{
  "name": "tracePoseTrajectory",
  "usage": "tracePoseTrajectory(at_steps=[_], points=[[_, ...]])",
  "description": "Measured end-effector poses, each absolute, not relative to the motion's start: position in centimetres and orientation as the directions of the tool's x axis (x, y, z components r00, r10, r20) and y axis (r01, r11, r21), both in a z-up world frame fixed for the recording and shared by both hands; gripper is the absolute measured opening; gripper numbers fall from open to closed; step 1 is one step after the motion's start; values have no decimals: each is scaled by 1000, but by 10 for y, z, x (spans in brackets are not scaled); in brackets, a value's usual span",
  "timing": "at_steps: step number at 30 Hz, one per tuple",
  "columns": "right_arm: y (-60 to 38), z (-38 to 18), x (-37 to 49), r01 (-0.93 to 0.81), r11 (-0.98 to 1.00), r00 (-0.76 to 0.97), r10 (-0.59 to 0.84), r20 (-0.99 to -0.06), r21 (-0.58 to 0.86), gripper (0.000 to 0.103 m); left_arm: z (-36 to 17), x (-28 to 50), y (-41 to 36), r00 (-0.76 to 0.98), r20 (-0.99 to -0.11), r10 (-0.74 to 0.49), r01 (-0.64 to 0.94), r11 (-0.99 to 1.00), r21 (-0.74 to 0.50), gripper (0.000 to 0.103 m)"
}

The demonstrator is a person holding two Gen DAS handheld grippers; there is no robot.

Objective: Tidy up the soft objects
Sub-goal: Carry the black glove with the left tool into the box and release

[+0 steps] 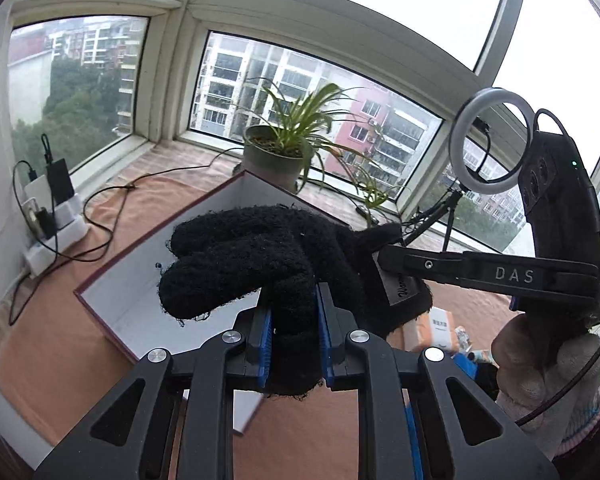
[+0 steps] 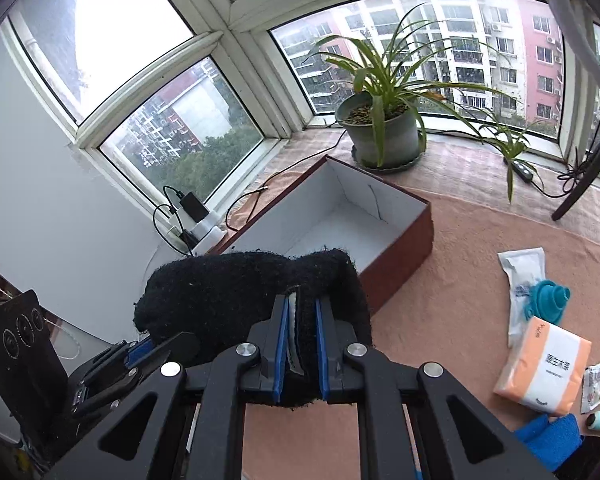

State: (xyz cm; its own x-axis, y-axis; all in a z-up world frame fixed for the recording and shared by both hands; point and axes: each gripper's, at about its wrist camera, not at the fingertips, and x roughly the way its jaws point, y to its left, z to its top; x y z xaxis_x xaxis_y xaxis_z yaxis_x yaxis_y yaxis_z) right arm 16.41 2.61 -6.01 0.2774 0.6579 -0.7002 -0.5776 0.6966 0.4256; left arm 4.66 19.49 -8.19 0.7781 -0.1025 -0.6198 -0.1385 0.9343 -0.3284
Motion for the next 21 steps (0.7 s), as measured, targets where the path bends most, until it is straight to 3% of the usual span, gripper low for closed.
tracePoseTrajectory(at_steps=[9, 21], points=[[89, -87, 169, -559, 710, 246, 635, -732, 429, 12, -107, 71, 253, 721, -688, -84, -178, 937, -300, 17], [115, -121, 184, -505, 770, 246, 562, -790, 390, 13, -131, 87, 269, 658, -742, -129, -152, 942, -299, 19]])
